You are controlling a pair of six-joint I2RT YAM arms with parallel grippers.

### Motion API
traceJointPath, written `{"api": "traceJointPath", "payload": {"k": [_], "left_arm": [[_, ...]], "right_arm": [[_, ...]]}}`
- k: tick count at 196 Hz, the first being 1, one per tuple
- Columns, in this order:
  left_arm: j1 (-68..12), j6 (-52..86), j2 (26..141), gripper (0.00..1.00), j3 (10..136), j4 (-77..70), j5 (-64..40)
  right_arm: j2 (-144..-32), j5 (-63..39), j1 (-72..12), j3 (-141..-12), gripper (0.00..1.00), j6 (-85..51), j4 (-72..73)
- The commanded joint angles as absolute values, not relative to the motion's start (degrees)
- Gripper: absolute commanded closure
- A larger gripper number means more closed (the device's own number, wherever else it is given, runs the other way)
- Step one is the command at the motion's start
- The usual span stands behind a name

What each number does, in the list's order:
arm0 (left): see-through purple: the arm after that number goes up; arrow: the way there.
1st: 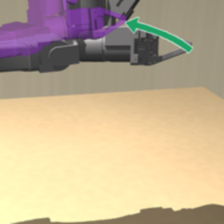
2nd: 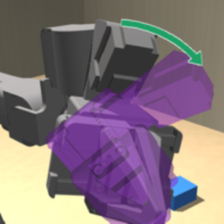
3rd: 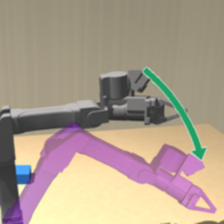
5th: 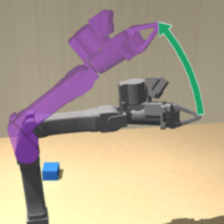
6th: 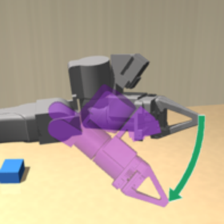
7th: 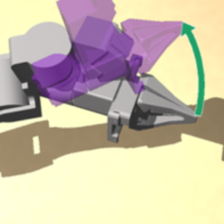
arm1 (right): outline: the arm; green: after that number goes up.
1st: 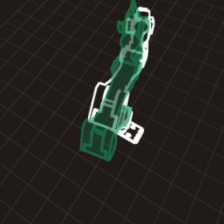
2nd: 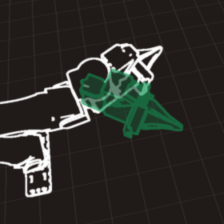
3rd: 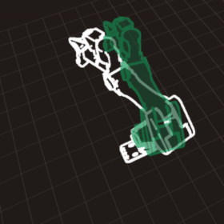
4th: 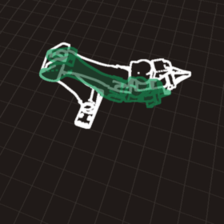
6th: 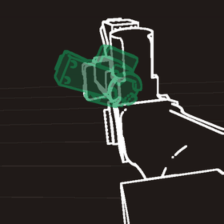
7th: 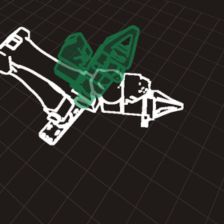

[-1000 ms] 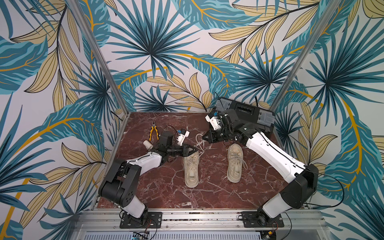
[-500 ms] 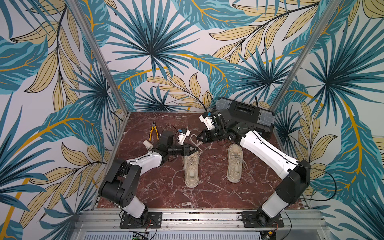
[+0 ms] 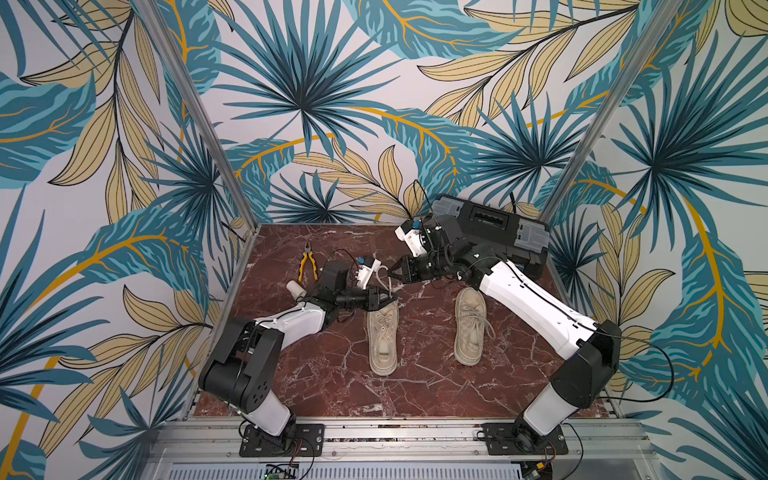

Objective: Tie the shoes
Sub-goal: Cross the shoelace with the shoelace.

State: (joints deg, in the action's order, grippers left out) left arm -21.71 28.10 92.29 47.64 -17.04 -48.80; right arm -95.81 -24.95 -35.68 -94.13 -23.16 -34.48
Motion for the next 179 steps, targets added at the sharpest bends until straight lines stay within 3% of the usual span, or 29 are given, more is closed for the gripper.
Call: {"api": "traceJointPath", "payload": {"k": [1, 69, 107, 130, 179], "left_arm": [[-22.0, 27.8, 93.2, 0.73, 50.9, -18.5, -48.4], [-22.0, 27.2, 92.9, 0.93, 50.8, -17.8, -47.7], [-21.9, 26.7, 91.5, 0.96, 49.6, -17.3, -47.8], [-21.9, 26.6, 90.5, 0.96, 48.9, -17.3, -47.9], [-21.8, 26.5, 89.7, 0.96, 48.3, -17.2, -48.1]], "right_arm": [[-95.1, -25.9, -36.1, -94.6, 1.0, -24.0, -33.6], [-91.6, -23.0, -34.1, -90.6, 1.0, -20.8, -33.8], [-90.4, -19.7, -27.5, -86.2, 1.0, -16.3, -34.2], [-94.5, -15.0, -26.6, -88.4, 1.0, -12.3, -35.4], [-110.2, -15.0, -28.6, -100.6, 1.0, -9.3, -35.4]]}}
